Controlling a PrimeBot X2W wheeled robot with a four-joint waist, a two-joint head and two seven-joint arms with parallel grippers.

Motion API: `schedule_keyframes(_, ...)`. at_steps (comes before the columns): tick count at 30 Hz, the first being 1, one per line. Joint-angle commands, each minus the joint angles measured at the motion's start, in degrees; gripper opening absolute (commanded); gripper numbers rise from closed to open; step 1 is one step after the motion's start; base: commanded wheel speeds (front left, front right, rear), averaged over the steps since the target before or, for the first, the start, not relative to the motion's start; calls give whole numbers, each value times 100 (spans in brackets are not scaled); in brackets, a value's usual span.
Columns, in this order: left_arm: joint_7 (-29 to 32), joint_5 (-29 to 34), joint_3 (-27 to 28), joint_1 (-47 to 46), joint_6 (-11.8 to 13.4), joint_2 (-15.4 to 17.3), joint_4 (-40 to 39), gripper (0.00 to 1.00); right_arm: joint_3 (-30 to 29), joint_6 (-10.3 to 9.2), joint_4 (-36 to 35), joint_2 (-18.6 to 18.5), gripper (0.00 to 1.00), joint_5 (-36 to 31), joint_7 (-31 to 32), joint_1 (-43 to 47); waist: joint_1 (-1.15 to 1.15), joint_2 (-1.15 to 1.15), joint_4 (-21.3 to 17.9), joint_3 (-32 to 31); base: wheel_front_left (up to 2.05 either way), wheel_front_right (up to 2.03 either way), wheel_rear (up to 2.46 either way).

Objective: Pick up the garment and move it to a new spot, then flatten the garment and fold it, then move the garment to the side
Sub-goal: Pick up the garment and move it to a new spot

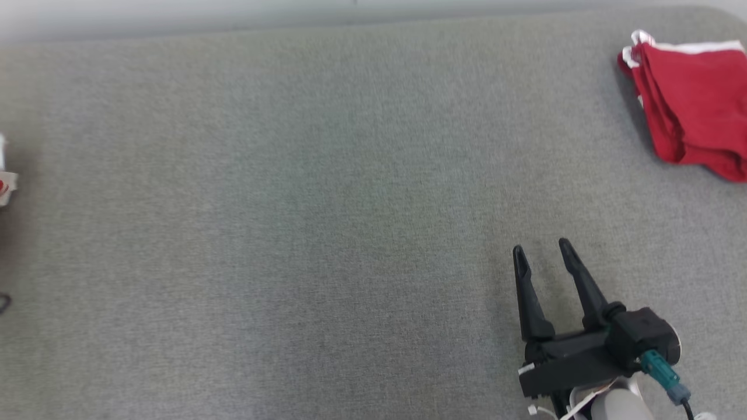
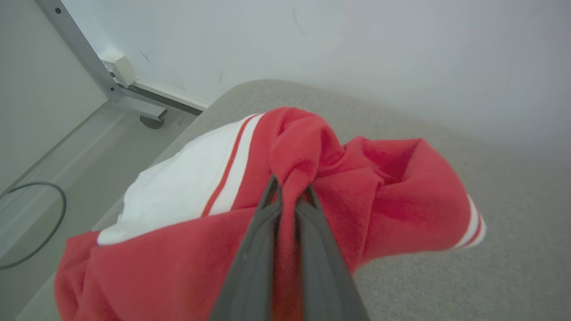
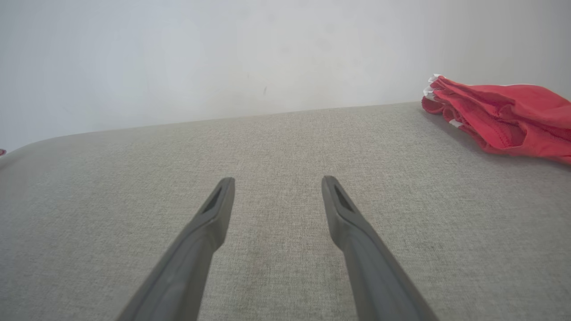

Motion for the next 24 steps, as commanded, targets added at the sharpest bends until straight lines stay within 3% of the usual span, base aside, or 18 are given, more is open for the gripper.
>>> schedule_keyframes(1,-262,-19,-2,-150,-48,52,-132,0,8,-15,24,6,100,-30,-11,133,0,-1,119,-263,0,0,0)
schedule_keyframes(10,-812,-141,-442,-550,-190,20,-951,0,25,-15,73,6,100,31,-11,312,0,-1,275,-626,0,0,0)
schedule_keyframes(16,-727,-429,-994,-654,-181,-158,-1854,0,92,-15,123,4,100,124,-11,335,0,-1,206,-753,0,0,0)
schedule_keyframes(24,-411,-697,-1676,-594,-177,-405,-3427,0,190,-15,147,6,100,285,-11,361,0,-1,-210,-864,0,0,0)
